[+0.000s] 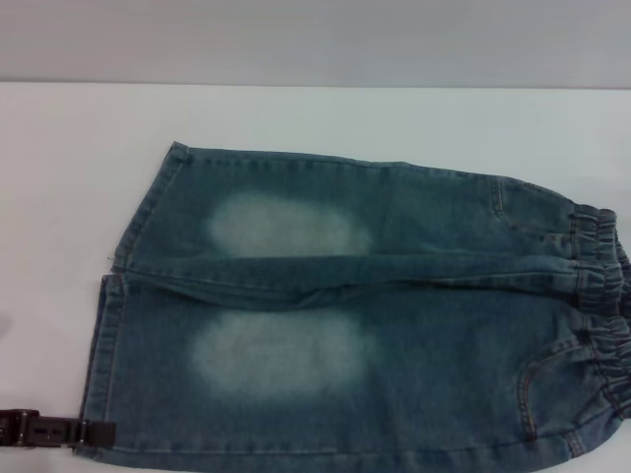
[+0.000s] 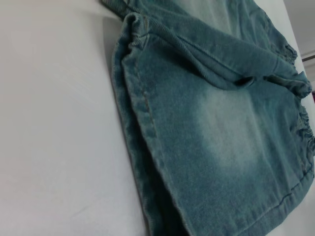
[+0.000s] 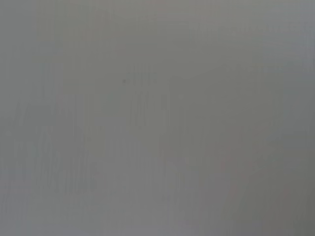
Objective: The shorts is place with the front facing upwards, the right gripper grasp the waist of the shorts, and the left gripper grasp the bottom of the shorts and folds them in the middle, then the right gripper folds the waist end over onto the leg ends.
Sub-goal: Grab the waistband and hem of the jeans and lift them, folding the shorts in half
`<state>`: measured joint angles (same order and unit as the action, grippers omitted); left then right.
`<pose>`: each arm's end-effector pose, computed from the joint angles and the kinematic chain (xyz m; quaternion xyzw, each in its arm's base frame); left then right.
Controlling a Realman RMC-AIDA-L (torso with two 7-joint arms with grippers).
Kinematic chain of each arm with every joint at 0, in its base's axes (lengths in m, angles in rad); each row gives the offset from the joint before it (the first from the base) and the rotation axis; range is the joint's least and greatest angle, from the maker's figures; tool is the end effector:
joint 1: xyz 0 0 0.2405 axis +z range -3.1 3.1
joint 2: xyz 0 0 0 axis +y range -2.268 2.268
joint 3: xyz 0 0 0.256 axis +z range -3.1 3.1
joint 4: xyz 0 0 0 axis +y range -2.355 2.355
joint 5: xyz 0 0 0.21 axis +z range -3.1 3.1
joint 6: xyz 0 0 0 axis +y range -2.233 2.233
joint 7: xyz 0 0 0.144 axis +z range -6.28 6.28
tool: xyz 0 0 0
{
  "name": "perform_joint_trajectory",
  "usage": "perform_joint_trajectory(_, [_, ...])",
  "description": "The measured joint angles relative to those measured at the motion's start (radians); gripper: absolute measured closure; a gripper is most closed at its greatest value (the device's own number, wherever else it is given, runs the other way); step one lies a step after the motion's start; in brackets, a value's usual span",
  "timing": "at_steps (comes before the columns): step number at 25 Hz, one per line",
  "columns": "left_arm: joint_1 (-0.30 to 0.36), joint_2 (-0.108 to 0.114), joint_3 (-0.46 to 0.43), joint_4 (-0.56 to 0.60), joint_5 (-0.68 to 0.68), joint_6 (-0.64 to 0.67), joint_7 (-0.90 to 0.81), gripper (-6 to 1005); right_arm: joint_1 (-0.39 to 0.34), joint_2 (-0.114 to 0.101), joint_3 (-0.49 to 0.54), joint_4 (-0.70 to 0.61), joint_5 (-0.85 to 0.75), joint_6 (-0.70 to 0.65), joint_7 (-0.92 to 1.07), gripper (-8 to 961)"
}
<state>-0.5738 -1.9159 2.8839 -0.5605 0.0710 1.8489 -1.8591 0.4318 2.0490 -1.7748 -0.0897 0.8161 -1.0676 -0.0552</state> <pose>-0.3680 0.2346 0.0539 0.7671 0.6346 0.0942 0.0010 0.3995 0.3244 0.0581 -0.5458 0.2837 0.1841 0.7666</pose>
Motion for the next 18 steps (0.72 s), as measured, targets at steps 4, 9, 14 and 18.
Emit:
perform_joint_trajectory(4, [0.000,0.000,0.000,0.000,0.000,-0.001,0.006,353,0.001,0.000,0.002,0.001,0.000,0.000,0.000,276])
perform_joint_trajectory(9, [0.000,-0.001,0.000,-0.005,0.001,-0.005,0.012,409,0.001,0.000,0.006,0.002,0.000,0.000,0.001,277])
perform_joint_trajectory(14, [0.000,-0.002,0.000,-0.012,0.001,-0.046,0.006,548,0.001,0.000,0.007,0.003,0.007,0.000,0.001,277])
perform_joint_trajectory(18, [-0.001,-0.002,0.000,-0.013,0.001,-0.058,0.000,630,0.000,-0.003,0.008,0.004,0.009,0.000,0.003,276])
